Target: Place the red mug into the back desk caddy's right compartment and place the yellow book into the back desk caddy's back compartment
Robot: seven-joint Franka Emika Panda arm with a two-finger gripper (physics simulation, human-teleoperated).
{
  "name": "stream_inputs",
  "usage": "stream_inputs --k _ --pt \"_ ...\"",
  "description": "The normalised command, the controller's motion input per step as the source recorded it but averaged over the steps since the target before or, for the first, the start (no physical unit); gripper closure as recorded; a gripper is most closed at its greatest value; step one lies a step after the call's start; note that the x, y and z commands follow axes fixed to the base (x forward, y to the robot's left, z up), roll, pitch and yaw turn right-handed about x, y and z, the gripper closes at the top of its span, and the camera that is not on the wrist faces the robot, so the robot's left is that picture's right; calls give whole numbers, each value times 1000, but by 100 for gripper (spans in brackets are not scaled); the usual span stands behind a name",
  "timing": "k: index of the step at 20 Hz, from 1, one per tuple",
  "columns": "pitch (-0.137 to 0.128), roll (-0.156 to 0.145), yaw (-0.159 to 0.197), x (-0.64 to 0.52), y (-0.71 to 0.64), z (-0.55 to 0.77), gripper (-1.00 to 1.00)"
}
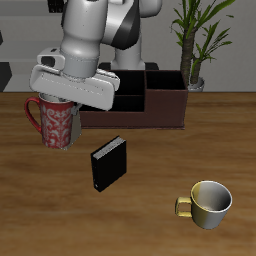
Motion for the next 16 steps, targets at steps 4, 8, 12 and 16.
stream_inputs --k 4,8,12,16 --pt "-31 -9 -51 -554 278 495 100" --pt "-41 -4 -12 -667 456 377 100" --pt "-15 31 -46 -489 425 184 100" --pt "-28 80 35 -722 863 232 100"
